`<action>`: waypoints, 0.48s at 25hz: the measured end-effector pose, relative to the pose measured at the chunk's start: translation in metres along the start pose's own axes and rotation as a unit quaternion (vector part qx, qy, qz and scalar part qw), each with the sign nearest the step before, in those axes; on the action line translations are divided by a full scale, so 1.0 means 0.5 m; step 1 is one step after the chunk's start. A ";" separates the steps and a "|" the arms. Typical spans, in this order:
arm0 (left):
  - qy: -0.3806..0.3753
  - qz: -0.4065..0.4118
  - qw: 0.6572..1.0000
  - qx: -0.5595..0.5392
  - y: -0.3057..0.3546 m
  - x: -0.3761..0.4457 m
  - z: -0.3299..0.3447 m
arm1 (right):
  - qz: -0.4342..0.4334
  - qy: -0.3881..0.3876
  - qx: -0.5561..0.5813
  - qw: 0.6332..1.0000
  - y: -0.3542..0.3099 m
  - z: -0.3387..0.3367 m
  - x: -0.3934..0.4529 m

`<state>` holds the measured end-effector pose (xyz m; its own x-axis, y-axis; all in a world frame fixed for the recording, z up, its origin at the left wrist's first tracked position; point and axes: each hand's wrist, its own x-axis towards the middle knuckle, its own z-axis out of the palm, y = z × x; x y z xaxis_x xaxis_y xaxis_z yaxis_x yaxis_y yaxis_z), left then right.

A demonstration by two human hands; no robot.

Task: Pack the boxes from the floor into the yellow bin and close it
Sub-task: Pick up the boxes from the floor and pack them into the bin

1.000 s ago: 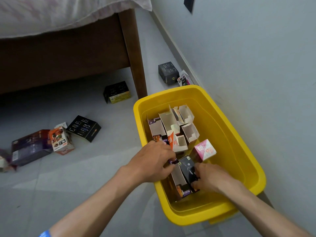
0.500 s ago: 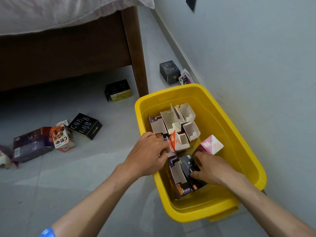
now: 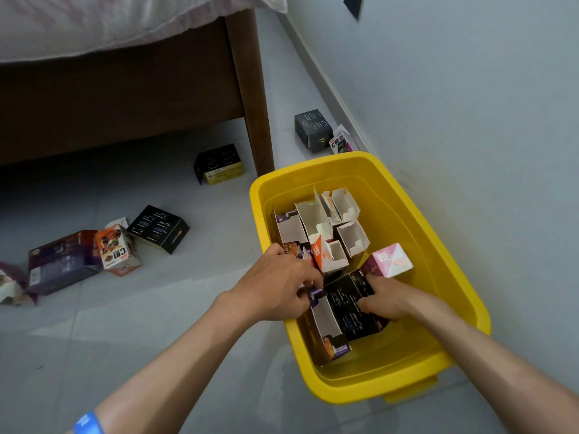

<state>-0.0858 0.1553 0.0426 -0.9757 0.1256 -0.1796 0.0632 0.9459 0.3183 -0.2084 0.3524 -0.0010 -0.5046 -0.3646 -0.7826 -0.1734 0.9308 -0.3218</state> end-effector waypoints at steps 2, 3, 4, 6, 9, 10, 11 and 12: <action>-0.035 -0.006 0.999 0.017 0.003 0.006 -0.006 | -0.007 0.030 -0.086 0.996 -0.009 0.016 -0.002; -0.051 -0.005 0.998 0.029 0.004 0.008 -0.010 | -0.014 0.048 -0.114 0.992 -0.016 0.024 -0.004; -0.063 -0.003 0.997 0.038 0.006 0.009 -0.011 | -0.023 0.060 -0.120 0.991 -0.021 0.028 -0.008; -0.069 -0.004 0.997 0.046 0.007 0.010 -0.007 | -0.038 0.070 -0.097 0.992 -0.027 0.018 -0.027; -0.039 -0.024 0.998 0.042 0.006 0.008 0.004 | -0.055 0.113 -0.089 0.988 -0.026 -0.034 -0.072; -0.028 -0.033 0.998 0.038 0.007 0.008 0.008 | -0.060 0.147 -0.085 0.984 -0.025 -0.056 -0.088; -0.020 -0.039 0.998 0.036 0.009 0.009 0.010 | -0.068 0.188 -0.067 0.977 -0.025 -0.078 -0.102; -0.012 -0.046 0.998 0.035 0.010 0.010 0.012 | -0.076 0.225 -0.035 0.971 -0.025 -0.098 -0.114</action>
<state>-0.0891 0.1622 0.0379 -0.9729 0.0442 -0.2268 -0.0105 0.9721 0.2342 -0.2189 0.3631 0.0737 -0.7841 -0.4640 -0.4121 -0.3240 0.8725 -0.3658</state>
